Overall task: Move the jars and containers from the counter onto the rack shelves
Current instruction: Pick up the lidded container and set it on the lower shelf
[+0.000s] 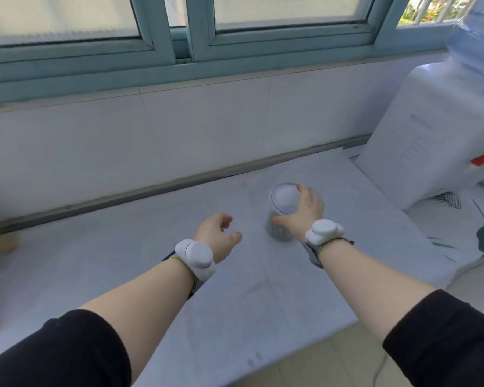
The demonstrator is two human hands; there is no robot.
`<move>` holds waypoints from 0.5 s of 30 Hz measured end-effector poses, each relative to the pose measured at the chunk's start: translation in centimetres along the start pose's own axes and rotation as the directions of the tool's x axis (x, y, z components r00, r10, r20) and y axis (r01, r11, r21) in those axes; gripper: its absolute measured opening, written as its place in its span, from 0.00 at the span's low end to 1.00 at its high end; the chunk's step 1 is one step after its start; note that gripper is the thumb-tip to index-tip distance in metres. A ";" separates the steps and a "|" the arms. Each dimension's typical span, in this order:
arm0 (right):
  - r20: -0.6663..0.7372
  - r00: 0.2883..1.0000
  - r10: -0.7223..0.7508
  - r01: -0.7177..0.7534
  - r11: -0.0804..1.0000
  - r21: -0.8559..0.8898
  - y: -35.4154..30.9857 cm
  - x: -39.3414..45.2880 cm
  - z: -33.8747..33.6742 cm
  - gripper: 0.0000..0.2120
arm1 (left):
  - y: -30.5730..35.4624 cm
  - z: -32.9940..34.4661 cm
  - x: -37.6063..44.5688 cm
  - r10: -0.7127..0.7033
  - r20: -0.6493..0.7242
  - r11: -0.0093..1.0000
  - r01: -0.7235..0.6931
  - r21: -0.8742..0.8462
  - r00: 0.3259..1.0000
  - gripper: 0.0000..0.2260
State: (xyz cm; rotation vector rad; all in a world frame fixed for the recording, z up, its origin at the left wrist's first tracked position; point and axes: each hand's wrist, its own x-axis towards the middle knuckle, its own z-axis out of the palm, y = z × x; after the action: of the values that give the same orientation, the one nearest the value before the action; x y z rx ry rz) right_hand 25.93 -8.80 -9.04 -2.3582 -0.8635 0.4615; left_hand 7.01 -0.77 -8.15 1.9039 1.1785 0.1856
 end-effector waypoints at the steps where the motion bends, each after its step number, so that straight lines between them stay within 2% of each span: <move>1: -0.016 1.000 0.001 -0.002 1.000 -0.031 0.1 0.3 0.2 0.49 | -0.1 0.1 0.2 -0.007 -0.003 1.000 0.007 0.002 1.000 0.22; 6: -0.083 0.996 0.030 -0.040 0.993 -0.113 0.6 1.2 1.0 0.46 | -1.0 0.5 0.9 -0.038 -0.003 0.999 0.038 0.001 0.999 0.22; 10: -0.090 0.996 -0.001 -0.004 0.999 -0.047 -0.2 0.8 1.4 0.44 | -1.5 0.3 0.7 -0.070 -0.013 0.996 0.069 -0.053 0.997 0.25; 12: -0.065 0.998 -0.028 0.027 1.000 -0.014 -0.9 0.3 1.8 0.44 | -1.7 0.2 0.5 -0.083 -0.004 0.993 0.083 -0.082 0.997 0.28; 15: 0.044 0.995 -0.085 0.081 0.993 0.092 -2.9 -1.2 2.4 0.44 | -2.2 -0.8 0.0 -0.087 -0.024 0.990 0.084 -0.112 0.996 0.33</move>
State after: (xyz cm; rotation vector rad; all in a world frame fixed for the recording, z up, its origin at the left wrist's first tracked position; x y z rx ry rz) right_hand 22.55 -6.82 -8.94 -2.2285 -0.9397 0.5137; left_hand 5.17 0.08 -9.26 1.7557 1.2411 0.2285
